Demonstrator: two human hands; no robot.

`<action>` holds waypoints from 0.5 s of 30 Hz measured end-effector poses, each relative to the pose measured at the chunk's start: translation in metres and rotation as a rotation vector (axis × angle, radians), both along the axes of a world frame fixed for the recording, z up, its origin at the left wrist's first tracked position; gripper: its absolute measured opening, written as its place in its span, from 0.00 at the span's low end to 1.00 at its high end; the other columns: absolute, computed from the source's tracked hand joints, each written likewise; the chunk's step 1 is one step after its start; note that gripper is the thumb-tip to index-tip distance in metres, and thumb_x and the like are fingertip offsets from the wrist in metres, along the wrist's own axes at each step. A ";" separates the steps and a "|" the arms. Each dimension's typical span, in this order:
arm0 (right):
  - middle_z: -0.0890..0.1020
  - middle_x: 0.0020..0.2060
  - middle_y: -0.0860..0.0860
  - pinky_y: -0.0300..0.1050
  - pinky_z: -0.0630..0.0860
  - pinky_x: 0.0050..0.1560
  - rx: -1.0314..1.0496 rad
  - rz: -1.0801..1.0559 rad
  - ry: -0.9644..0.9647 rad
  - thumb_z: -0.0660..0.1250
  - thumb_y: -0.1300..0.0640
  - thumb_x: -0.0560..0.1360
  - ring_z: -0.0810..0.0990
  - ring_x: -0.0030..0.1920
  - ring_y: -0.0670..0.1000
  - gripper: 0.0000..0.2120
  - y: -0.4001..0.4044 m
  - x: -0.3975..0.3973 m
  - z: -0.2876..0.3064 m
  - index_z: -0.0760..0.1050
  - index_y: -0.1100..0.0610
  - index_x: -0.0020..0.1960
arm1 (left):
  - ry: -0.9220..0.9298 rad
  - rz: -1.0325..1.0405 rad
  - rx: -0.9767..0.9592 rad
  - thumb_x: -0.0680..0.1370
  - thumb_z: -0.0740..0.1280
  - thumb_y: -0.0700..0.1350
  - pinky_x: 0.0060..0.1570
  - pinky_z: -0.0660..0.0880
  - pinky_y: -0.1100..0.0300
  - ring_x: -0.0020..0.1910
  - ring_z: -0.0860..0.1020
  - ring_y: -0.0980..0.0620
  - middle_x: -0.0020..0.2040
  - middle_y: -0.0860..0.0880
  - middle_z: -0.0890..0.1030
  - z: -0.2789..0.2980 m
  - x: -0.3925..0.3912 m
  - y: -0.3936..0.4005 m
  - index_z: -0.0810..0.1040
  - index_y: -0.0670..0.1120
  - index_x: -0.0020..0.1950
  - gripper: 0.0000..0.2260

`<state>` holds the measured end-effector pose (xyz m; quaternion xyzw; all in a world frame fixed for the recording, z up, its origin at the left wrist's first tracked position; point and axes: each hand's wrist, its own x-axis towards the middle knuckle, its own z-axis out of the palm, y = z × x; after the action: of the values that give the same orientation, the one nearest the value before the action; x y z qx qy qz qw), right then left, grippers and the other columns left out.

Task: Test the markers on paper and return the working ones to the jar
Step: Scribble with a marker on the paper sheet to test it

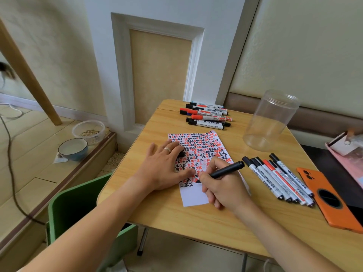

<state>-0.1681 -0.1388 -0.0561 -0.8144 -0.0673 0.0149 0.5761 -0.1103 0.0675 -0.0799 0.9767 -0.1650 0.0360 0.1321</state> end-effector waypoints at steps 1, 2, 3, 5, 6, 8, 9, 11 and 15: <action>0.80 0.29 0.60 0.39 0.64 0.20 0.005 0.007 0.015 0.69 0.60 0.80 0.71 0.19 0.53 0.11 0.000 0.001 0.000 0.69 0.62 0.45 | 0.001 -0.001 0.003 0.68 0.42 0.80 0.79 0.42 0.40 0.82 0.46 0.54 0.83 0.54 0.54 0.000 0.000 0.000 0.56 0.54 0.82 0.49; 0.80 0.29 0.60 0.38 0.64 0.20 0.013 0.012 0.027 0.70 0.60 0.80 0.71 0.19 0.53 0.11 0.000 0.001 0.000 0.68 0.62 0.46 | -0.001 -0.001 0.008 0.68 0.42 0.81 0.79 0.42 0.40 0.82 0.46 0.54 0.83 0.54 0.54 0.000 0.000 0.000 0.56 0.54 0.82 0.49; 0.80 0.29 0.60 0.38 0.64 0.20 0.021 0.017 0.035 0.70 0.61 0.80 0.71 0.18 0.52 0.11 0.000 0.001 0.000 0.68 0.62 0.46 | -0.003 -0.002 0.014 0.67 0.42 0.81 0.79 0.42 0.40 0.82 0.47 0.54 0.83 0.54 0.54 0.000 0.000 0.000 0.56 0.54 0.82 0.49; 0.80 0.29 0.60 0.38 0.64 0.20 0.033 0.022 0.040 0.70 0.61 0.80 0.71 0.18 0.51 0.11 0.000 0.001 0.000 0.69 0.63 0.46 | -0.007 -0.003 0.019 0.67 0.42 0.80 0.79 0.42 0.40 0.82 0.47 0.54 0.83 0.54 0.54 0.000 0.000 0.000 0.56 0.54 0.82 0.50; 0.80 0.29 0.60 0.38 0.64 0.20 0.036 0.025 0.041 0.70 0.61 0.80 0.71 0.18 0.51 0.11 0.001 0.001 0.000 0.69 0.63 0.46 | -0.010 -0.003 0.019 0.67 0.42 0.80 0.79 0.42 0.40 0.82 0.47 0.54 0.83 0.53 0.55 0.000 0.000 0.000 0.56 0.54 0.82 0.50; 0.80 0.30 0.61 0.38 0.64 0.20 0.040 0.028 0.043 0.70 0.60 0.80 0.71 0.19 0.50 0.11 0.001 0.001 0.000 0.69 0.64 0.46 | -0.013 -0.002 0.021 0.67 0.42 0.80 0.79 0.42 0.40 0.82 0.47 0.53 0.83 0.53 0.55 -0.001 0.000 0.000 0.56 0.54 0.82 0.50; 0.80 0.30 0.61 0.38 0.64 0.20 0.040 0.028 0.045 0.70 0.60 0.80 0.71 0.19 0.50 0.12 0.001 0.001 0.000 0.69 0.64 0.47 | -0.012 -0.001 0.024 0.67 0.42 0.80 0.79 0.42 0.40 0.82 0.47 0.53 0.83 0.53 0.55 -0.001 0.001 0.000 0.56 0.54 0.82 0.50; 0.80 0.30 0.62 0.38 0.64 0.20 0.029 0.029 0.047 0.70 0.59 0.80 0.71 0.19 0.50 0.12 0.001 0.001 0.000 0.69 0.65 0.47 | -0.010 0.000 0.029 0.67 0.41 0.80 0.79 0.42 0.40 0.82 0.47 0.53 0.83 0.53 0.55 -0.001 0.001 0.000 0.56 0.54 0.82 0.50; 0.80 0.32 0.65 0.39 0.65 0.20 0.002 0.032 0.043 0.71 0.58 0.80 0.72 0.21 0.51 0.12 0.002 0.002 -0.001 0.70 0.63 0.47 | -0.012 -0.003 0.031 0.67 0.41 0.80 0.79 0.42 0.41 0.82 0.48 0.53 0.83 0.53 0.55 0.000 0.001 0.000 0.56 0.53 0.82 0.50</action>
<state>-0.1658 -0.1366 -0.0570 -0.8122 -0.0681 0.0416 0.5779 -0.1088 0.0670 -0.0798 0.9782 -0.1679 0.0393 0.1161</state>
